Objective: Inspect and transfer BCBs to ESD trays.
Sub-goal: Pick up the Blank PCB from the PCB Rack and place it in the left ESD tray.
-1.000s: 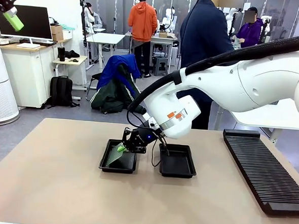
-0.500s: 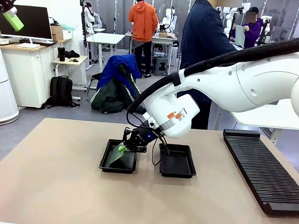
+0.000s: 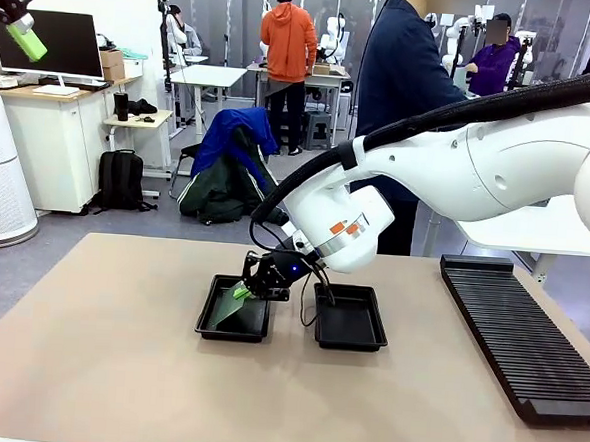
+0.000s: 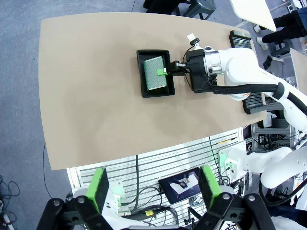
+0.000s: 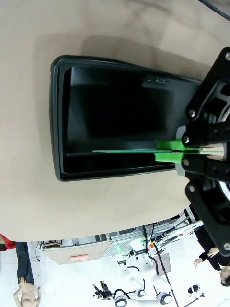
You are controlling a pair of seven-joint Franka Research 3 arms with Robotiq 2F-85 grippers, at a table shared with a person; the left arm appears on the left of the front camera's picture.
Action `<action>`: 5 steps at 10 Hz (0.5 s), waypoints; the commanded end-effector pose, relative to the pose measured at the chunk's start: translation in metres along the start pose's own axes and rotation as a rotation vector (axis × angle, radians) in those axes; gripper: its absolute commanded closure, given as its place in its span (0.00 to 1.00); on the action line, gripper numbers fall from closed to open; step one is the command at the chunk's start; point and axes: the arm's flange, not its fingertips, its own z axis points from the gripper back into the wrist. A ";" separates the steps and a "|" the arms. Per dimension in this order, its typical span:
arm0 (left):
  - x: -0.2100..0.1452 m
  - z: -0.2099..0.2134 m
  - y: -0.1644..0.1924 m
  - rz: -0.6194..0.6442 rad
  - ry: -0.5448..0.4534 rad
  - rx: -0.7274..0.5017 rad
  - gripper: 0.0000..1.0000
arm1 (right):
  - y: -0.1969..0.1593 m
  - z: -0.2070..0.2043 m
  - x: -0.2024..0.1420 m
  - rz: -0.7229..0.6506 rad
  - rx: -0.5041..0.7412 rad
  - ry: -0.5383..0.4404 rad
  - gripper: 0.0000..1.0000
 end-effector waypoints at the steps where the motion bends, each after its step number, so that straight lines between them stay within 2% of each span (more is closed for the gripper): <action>1: 0.000 -0.001 0.001 0.003 -0.004 0.001 0.00 | 0.000 0.001 -0.002 -0.004 0.000 0.000 0.98; 3: 0.000 -0.001 0.001 0.003 -0.004 0.001 0.00 | 0.001 0.000 0.001 0.001 -0.012 0.004 0.96; 5: 0.000 -0.001 0.001 0.003 -0.004 0.001 0.00 | 0.006 0.002 0.000 0.004 -0.021 -0.002 0.83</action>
